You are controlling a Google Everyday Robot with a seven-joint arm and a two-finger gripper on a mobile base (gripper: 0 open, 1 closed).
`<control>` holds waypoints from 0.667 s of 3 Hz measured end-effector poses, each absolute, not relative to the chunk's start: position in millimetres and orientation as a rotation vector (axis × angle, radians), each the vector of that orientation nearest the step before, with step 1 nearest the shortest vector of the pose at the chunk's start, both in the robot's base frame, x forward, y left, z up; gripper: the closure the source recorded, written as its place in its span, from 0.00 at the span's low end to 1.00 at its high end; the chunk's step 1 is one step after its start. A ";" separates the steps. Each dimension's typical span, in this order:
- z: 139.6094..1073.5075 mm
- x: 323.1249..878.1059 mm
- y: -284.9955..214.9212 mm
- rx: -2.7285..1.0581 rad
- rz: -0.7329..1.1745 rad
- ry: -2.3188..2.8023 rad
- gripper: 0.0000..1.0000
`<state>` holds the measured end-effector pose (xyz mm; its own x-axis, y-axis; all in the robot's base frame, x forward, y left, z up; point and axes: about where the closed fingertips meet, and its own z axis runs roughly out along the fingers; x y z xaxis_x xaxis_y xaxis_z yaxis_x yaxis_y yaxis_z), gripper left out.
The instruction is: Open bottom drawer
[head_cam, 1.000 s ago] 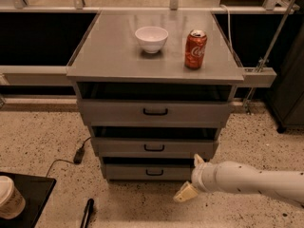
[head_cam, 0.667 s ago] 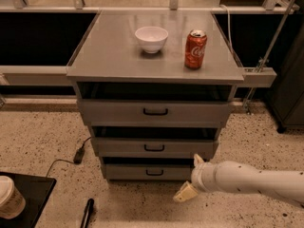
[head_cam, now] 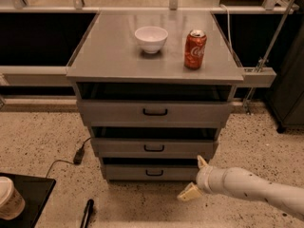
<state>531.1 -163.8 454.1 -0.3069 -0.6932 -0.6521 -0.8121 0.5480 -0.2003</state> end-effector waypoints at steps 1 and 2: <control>407.3 562.5 -179.6 -1.150 0.224 2.043 0.00; 381.1 571.1 -181.8 -1.097 0.250 2.063 0.00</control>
Offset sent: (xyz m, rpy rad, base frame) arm 0.0250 -0.0138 -0.0362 0.0367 -0.0325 -0.0197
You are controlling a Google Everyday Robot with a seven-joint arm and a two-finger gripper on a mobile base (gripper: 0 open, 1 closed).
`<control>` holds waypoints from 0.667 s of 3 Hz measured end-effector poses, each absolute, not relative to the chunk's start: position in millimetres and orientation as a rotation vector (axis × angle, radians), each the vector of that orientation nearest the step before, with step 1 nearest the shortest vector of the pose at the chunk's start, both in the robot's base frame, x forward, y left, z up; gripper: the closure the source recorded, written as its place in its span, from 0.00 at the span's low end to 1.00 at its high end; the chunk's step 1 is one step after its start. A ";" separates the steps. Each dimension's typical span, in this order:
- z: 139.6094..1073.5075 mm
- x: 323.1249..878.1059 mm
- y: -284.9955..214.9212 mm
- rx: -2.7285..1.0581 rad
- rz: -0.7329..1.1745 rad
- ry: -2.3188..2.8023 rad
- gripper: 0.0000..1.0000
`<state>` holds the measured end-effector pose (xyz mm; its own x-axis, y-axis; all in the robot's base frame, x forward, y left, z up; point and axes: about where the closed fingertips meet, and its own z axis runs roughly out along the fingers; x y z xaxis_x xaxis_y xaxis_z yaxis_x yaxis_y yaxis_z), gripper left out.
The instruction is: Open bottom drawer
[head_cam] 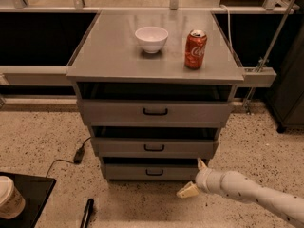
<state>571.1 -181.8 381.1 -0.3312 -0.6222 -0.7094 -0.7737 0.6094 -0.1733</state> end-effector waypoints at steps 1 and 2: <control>380.7 569.6 -180.6 -1.100 0.253 2.063 0.00; 369.0 578.1 -178.1 -1.093 0.273 2.045 0.00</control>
Offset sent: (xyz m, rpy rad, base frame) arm 0.0231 0.0036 -0.0319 0.0590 -0.0245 0.0149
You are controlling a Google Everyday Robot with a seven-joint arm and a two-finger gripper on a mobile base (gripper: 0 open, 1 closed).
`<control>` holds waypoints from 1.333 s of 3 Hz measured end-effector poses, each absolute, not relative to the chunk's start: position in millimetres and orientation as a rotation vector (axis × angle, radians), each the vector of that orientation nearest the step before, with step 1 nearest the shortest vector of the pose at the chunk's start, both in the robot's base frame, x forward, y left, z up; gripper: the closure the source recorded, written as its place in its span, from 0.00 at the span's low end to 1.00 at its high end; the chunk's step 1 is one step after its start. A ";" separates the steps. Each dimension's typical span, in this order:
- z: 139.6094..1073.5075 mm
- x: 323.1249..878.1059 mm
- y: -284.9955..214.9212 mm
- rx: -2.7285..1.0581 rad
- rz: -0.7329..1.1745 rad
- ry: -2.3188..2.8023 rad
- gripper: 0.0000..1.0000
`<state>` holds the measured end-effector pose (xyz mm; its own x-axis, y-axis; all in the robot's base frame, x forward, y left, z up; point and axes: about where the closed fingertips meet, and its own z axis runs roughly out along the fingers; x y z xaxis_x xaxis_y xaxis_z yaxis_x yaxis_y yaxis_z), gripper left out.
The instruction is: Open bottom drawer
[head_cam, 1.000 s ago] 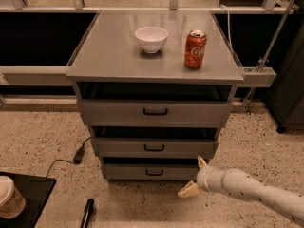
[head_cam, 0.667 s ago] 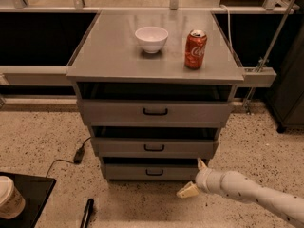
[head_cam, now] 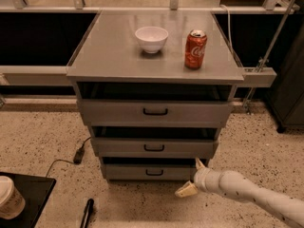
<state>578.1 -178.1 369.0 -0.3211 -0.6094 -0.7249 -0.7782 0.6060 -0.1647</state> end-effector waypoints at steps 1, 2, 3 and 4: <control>335.9 599.0 -152.5 -1.112 0.348 1.981 0.00; 283.3 646.6 -141.9 -1.091 0.375 1.963 0.00; 283.3 646.6 -141.9 -1.091 0.375 1.963 0.00; 279.1 647.9 -136.6 -1.120 0.313 2.001 0.00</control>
Offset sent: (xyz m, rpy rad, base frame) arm 0.1347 0.0422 -0.1216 0.1042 -0.0579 0.0590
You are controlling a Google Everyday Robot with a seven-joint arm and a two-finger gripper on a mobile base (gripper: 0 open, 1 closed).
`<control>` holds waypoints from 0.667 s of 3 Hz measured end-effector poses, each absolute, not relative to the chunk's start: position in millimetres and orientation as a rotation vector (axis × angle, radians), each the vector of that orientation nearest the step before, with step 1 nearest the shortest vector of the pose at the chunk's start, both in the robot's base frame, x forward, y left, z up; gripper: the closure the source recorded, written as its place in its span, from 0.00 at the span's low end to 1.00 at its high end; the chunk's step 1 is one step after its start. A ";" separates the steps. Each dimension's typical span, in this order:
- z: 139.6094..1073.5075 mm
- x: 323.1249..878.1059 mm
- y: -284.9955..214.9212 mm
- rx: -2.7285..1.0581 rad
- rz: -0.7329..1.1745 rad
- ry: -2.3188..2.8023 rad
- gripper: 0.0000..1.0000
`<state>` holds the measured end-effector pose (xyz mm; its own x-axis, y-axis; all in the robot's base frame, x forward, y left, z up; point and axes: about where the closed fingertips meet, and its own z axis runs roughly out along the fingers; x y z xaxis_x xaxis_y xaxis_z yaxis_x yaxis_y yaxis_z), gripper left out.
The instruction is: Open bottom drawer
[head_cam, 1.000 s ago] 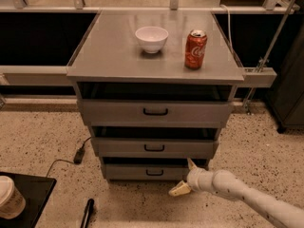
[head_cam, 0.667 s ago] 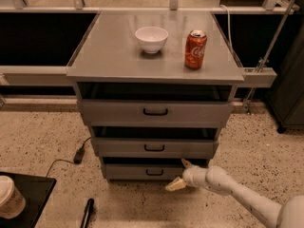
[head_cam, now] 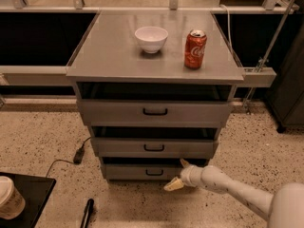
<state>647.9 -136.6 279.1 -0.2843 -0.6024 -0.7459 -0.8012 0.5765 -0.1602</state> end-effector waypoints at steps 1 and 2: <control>268.1 647.7 -146.5 -1.099 0.254 2.033 0.00; 269.6 649.5 -147.2 -1.095 0.252 2.029 0.00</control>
Offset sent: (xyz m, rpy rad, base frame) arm -0.0018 -0.0070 -0.0115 -0.0360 0.0044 -0.0367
